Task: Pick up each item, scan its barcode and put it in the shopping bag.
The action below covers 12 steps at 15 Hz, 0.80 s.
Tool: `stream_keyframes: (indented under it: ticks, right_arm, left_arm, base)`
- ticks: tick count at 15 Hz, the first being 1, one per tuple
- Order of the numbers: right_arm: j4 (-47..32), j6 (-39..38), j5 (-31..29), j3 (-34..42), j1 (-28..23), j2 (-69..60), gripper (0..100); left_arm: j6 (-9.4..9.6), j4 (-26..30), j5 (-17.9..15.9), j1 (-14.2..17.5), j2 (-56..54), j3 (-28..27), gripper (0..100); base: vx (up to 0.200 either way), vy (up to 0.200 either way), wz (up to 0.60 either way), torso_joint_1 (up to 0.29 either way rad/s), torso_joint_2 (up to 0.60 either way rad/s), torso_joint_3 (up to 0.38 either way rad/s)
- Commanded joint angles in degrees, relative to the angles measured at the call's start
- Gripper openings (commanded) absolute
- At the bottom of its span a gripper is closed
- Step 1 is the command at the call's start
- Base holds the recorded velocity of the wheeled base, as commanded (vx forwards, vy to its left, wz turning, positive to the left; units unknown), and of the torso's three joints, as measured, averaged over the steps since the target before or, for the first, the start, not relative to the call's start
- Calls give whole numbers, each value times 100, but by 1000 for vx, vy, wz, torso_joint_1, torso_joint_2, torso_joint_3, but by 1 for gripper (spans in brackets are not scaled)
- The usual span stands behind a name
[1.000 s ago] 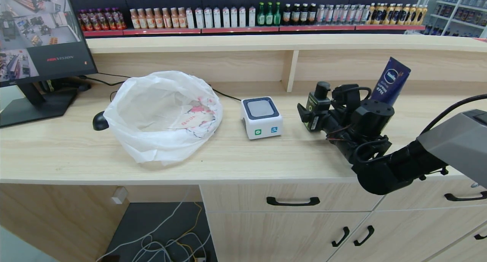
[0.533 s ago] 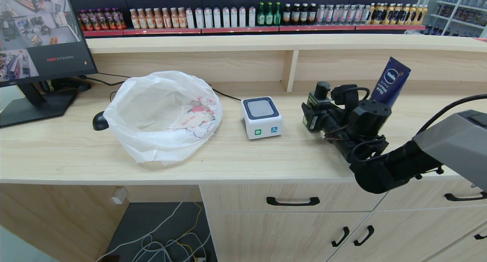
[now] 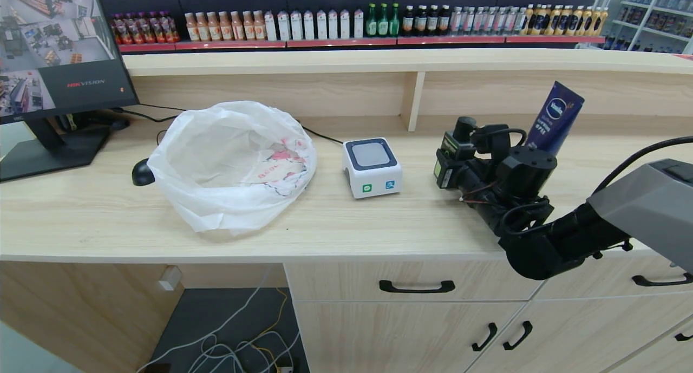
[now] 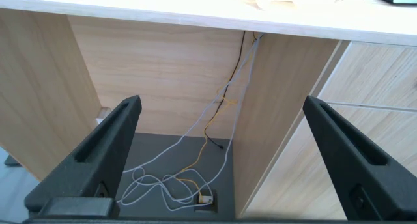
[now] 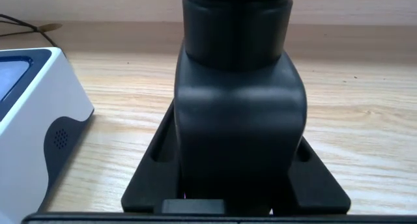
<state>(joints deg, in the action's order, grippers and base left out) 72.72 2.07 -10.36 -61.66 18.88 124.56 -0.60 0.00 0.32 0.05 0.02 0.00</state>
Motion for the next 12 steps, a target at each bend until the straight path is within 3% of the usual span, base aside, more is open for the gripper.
stream_keyframes:
  ticks: [1, 12]
  right_arm:
    - [-12, -5, -1, 31, 1, -11, 0]
    - [-3, 12, 8, 49, 54, -143, 0]
  left_arm:
    - [-2, 0, 3, 4, -2, 0, 100]
    - [-2, 0, 3, 4, -2, 0, 100]
  base:
    - [0, 0, 0, 0, 0, 0]
    - [0, 0, 0, 0, 0, 0]
